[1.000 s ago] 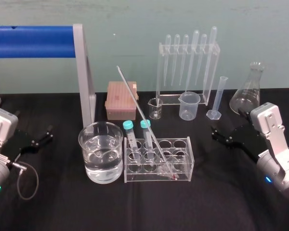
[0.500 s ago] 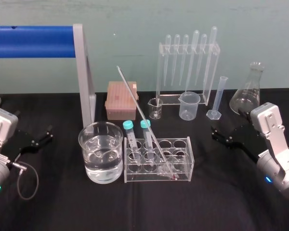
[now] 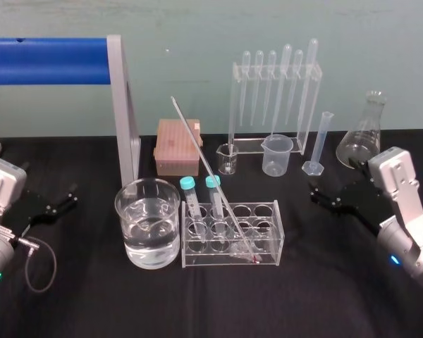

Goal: Hold the thermometer with one hand and immerse one end into the beaker, then reinsert it into the test tube rack.

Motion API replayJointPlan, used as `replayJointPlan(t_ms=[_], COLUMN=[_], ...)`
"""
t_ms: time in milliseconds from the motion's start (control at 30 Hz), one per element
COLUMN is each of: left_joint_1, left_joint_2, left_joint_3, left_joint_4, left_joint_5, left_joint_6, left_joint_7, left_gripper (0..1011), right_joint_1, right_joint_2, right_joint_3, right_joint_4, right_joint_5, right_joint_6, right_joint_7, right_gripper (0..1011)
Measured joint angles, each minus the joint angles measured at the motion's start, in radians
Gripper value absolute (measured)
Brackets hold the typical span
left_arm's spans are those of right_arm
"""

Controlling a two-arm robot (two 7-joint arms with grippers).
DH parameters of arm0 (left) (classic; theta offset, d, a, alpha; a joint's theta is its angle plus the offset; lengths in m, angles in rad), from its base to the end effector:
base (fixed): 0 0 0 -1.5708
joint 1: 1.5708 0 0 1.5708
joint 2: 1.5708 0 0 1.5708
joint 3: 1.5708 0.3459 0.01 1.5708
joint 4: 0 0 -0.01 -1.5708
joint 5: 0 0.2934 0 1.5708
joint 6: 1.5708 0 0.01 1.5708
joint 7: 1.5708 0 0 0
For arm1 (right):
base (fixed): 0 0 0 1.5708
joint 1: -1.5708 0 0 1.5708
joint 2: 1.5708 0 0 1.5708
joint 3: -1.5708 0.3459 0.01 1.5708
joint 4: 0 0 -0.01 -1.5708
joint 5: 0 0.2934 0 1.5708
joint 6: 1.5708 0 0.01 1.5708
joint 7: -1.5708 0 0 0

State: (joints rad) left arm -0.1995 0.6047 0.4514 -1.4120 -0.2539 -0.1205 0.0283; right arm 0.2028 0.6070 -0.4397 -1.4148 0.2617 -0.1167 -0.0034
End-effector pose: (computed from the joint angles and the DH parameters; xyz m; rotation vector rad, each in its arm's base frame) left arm 0.3526 0.1185 -0.3444 0.3045 -0.2850 1.2480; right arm 0.3549 -0.1216 -0.3402 -0.2992 -0.2807 -1.2363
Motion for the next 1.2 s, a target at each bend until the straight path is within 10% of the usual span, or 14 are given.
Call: replayJointPlan(t_ms=[467,867,1200], left_joint_1=[0.000,0.000,0.000], left_joint_2=[0.000,0.000,0.000], left_joint_3=[0.000,0.000,0.000], left_joint_4=[0.000,0.000,0.000], left_joint_5=[0.000,0.000,0.000], left_joint_6=[0.000,0.000,0.000], left_joint_7=[0.000,0.000,0.000], left_gripper=[1008,1008,1008], right_joint_1=[0.086,0.223,0.325], right_joint_2=[0.016,-0.014,-0.104], right_joint_3=[0.107,-0.025,-0.134], right_joint_4=[-0.156,-0.164,-0.051], right_joint_5=[0.358,0.416,0.360], right_joint_6=[0.245,0.377,0.398], right_joint_7=[0.380,0.563,0.549], right_gripper=[1003,1003,1003])
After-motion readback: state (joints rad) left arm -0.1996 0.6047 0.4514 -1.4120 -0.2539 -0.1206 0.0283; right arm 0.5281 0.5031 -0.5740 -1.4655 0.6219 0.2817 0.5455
